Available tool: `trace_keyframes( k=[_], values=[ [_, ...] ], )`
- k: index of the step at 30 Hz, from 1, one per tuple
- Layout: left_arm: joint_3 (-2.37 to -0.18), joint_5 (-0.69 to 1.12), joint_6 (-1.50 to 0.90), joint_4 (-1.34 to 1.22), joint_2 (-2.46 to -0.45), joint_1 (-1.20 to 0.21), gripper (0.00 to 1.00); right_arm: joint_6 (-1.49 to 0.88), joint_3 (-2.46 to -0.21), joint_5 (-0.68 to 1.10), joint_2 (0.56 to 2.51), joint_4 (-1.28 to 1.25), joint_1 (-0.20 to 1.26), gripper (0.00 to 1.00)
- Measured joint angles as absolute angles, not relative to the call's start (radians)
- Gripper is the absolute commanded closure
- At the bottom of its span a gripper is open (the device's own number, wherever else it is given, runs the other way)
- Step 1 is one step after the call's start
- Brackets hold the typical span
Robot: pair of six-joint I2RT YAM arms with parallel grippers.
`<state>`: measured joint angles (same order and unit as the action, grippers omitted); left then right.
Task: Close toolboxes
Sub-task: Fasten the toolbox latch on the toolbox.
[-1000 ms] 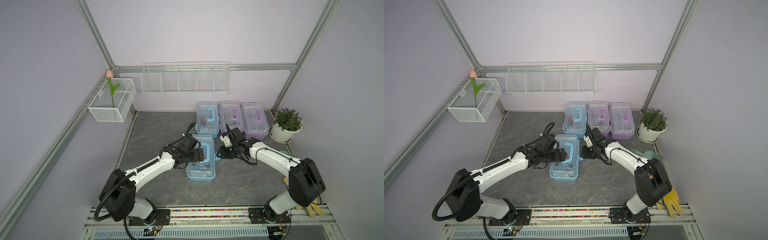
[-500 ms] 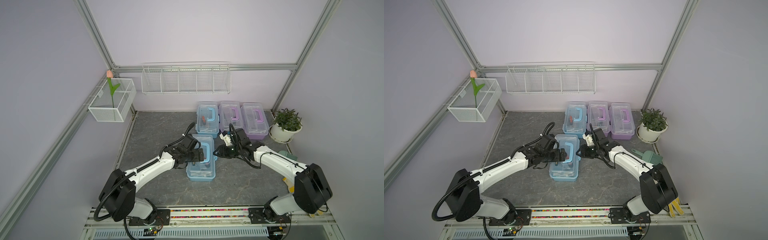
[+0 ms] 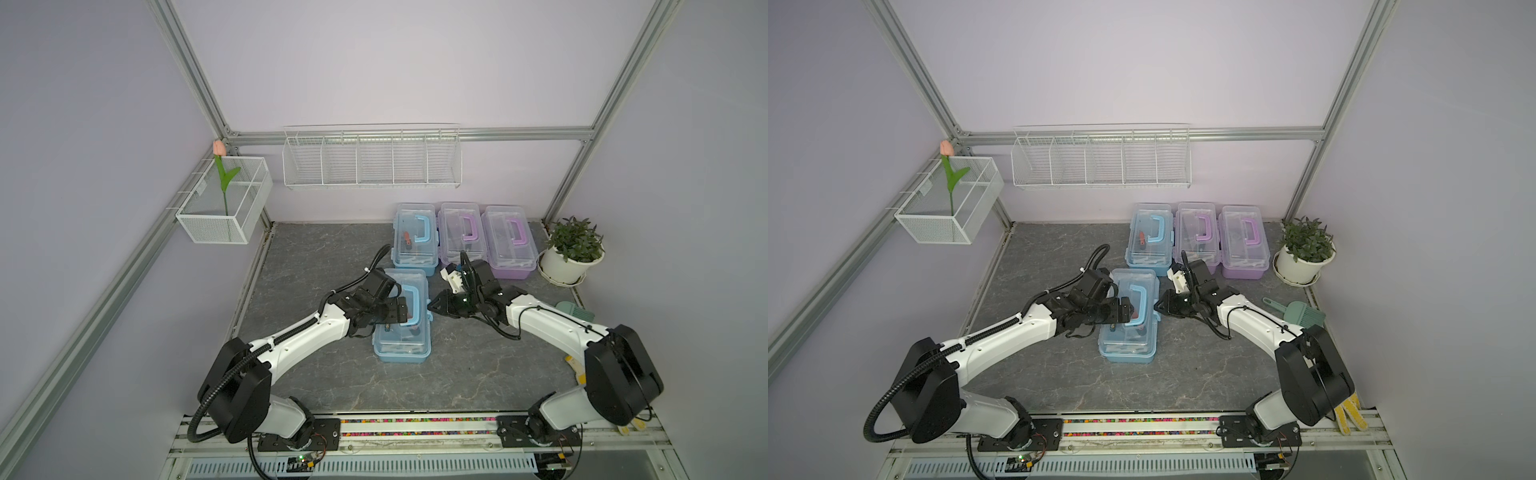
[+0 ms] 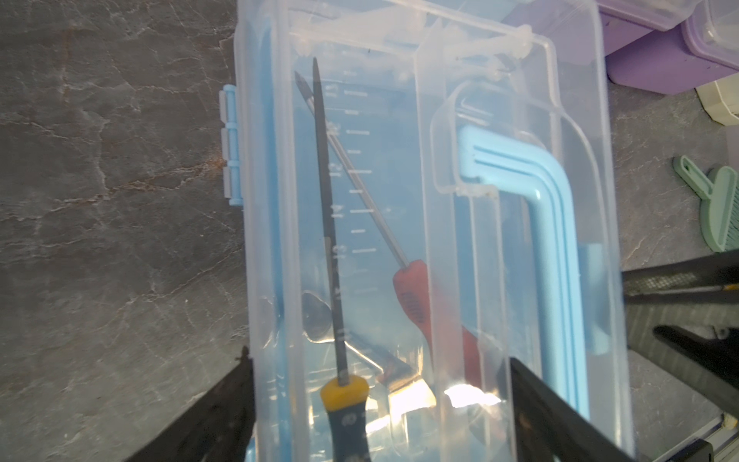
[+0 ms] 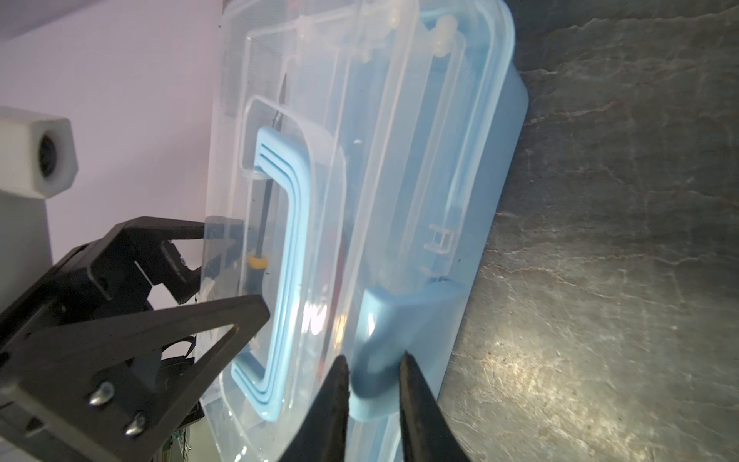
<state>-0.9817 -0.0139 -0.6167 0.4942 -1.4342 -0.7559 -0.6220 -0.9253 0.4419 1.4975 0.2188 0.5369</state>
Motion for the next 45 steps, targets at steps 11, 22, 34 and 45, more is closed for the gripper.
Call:
trace_keyframes(
  k=[11, 22, 34, 45],
  values=[
    [-0.982, -0.014, -0.617, 0.495, -1.433, -0.756, 0.07, -0.623, -0.943, 0.418, 1.51, 0.227, 0.54, 0.75],
    [-0.96, -0.019, -0.645, 0.507, -1.4, -0.76, 0.07, -0.613, -0.982, 0.344, 1.553, 0.292, 0.6, 0.77],
    [-0.951, -0.029, -0.662, 0.506, -1.395, -0.762, 0.07, -0.613, -1.0, 0.337, 1.588, 0.311, 0.619, 0.79],
    [-0.952, -0.053, -0.662, 0.509, -1.396, -0.767, 0.06, -0.551, -1.03, 0.334, 1.574, 0.391, 0.515, 0.77]
  ],
)
